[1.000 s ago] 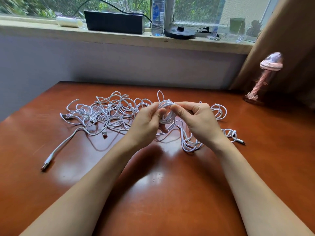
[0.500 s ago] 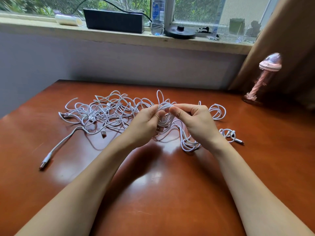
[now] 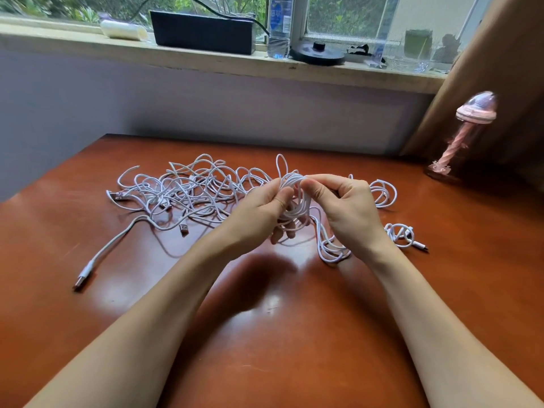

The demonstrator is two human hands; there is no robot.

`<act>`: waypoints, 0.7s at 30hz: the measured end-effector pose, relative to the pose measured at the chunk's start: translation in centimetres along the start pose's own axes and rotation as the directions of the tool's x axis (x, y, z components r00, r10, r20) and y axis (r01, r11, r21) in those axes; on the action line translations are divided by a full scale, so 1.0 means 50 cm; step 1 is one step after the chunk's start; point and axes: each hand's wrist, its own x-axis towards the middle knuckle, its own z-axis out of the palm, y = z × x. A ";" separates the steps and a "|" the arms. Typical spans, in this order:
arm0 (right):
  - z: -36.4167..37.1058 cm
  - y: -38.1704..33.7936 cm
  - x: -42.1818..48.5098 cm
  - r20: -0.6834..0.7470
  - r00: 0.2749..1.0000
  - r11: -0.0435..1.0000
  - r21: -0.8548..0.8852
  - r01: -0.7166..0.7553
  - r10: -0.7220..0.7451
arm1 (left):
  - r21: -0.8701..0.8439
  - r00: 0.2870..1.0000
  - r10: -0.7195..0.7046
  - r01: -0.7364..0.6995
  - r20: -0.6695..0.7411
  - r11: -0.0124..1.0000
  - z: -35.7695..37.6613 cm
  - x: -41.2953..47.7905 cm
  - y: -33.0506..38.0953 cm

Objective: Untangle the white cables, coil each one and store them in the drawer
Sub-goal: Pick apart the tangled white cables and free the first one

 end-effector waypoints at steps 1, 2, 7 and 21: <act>0.001 0.001 0.000 -0.011 1.000 1.000 0.008 -0.007 0.007 | -0.055 0.999 -0.023 0.025 0.034 0.998 0.000 0.000 -0.001; 0.002 0.002 -0.001 -0.020 1.000 1.000 0.021 -0.018 0.018 | -0.117 0.996 -0.051 0.058 0.067 0.991 0.000 0.000 -0.001; 0.010 -0.001 -0.003 -0.039 0.997 0.994 0.094 -0.062 0.066 | -0.335 0.990 -0.046 0.089 0.135 0.938 0.008 -0.001 -0.006; -0.007 0.004 0.003 -0.067 0.996 0.998 0.043 -0.048 0.051 | -0.484 0.979 -0.127 0.190 0.161 0.854 0.014 -0.002 0.003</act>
